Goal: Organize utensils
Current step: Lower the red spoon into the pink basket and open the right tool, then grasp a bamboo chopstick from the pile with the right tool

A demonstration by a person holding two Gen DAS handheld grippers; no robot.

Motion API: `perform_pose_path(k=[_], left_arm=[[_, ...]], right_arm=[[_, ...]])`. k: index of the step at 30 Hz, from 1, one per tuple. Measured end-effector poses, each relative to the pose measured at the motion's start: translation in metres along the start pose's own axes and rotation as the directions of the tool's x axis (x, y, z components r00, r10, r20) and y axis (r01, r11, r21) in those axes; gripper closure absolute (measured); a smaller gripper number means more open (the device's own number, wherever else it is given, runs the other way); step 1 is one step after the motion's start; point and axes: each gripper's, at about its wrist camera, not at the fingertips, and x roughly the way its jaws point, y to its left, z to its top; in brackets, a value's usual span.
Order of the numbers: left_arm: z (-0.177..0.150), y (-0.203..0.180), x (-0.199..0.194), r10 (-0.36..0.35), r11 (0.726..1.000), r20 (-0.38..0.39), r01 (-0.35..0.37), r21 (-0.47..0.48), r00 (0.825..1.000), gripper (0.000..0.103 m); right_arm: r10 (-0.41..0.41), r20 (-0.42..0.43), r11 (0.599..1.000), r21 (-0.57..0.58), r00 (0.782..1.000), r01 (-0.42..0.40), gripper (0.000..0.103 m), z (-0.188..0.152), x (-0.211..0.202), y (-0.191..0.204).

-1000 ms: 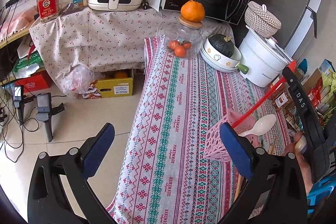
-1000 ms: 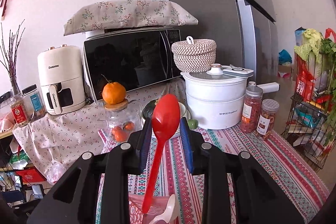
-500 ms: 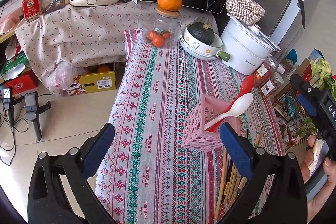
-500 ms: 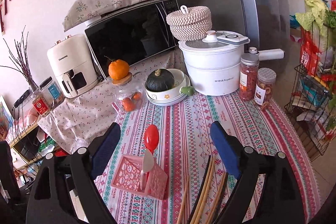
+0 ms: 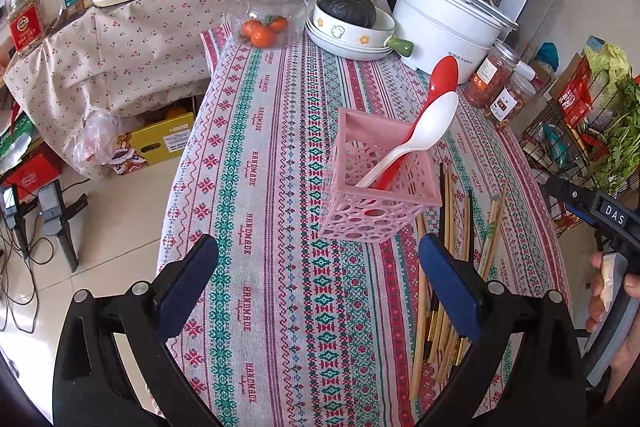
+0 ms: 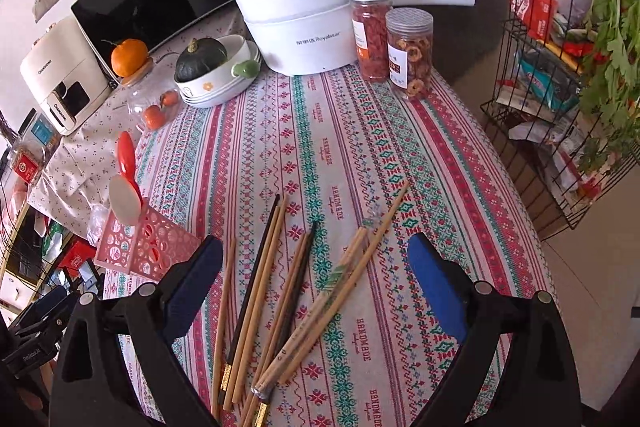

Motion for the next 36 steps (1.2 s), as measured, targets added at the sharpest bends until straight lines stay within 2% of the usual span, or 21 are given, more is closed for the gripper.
perform_pose_path(k=[8, 15, 17, 18, 20, 27, 30, 32, 34, 36], left_arm=[[-0.005, -0.019, 0.016, -0.002, 0.999, -0.046, 0.004, 0.05, 0.999, 0.007], [-0.006, -0.027, 0.026, -0.014, 0.997, -0.084, 0.02, 0.076, 0.996, 0.007], [-0.007, -0.028, 0.027, -0.019, 0.997, -0.091, 0.027, 0.079, 0.996, 0.007], [-0.008, -0.028, 0.028, -0.022, 0.996, -0.094, 0.029, 0.082, 0.995, 0.007], [-0.008, -0.03, 0.029, -0.027, 0.995, -0.101, 0.036, 0.089, 0.995, 0.007], [-0.011, -0.039, 0.026, -0.055, 0.989, -0.102, 0.069, 0.131, 0.993, 0.007], [-0.014, -0.043, 0.024, -0.069, 0.984, -0.105, 0.085, 0.157, 0.992, 0.007], [-0.015, -0.044, 0.023, -0.079, 0.982, -0.105, 0.095, 0.166, 0.991, 0.007], [-0.015, -0.046, 0.024, -0.088, 0.98, -0.109, 0.106, 0.169, 0.99, 0.009], [-0.015, -0.047, 0.027, -0.102, 0.979, -0.118, 0.121, 0.163, 0.988, 0.011]], right_arm=[[-0.064, -0.149, 0.995, 0.068, 0.987, 0.074, 0.012, 0.005, 0.05, -0.037], [-0.187, -0.168, 0.975, 0.091, 0.968, 0.204, 0.015, 0.015, 0.085, -0.06], [-0.194, -0.178, 0.97, 0.11, 0.965, 0.216, 0.026, 0.018, 0.093, -0.067], [-0.191, -0.185, 0.968, 0.124, 0.964, 0.216, 0.028, 0.019, 0.097, -0.07], [-0.192, -0.19, 0.965, 0.143, 0.963, 0.221, 0.038, 0.021, 0.104, -0.073], [-0.239, -0.156, 0.96, 0.11, 0.958, 0.257, 0.05, 0.027, 0.115, -0.063], [-0.277, -0.163, 0.956, 0.052, 0.947, 0.288, 0.062, 0.026, 0.118, -0.055], [-0.257, -0.173, 0.965, 0.013, 0.951, 0.263, 0.081, 0.025, 0.117, -0.051], [-0.228, -0.195, 0.973, -0.006, 0.954, 0.231, 0.089, 0.023, 0.115, -0.05], [-0.201, -0.212, 0.979, -0.021, 0.956, 0.201, 0.092, 0.019, 0.112, -0.05]])
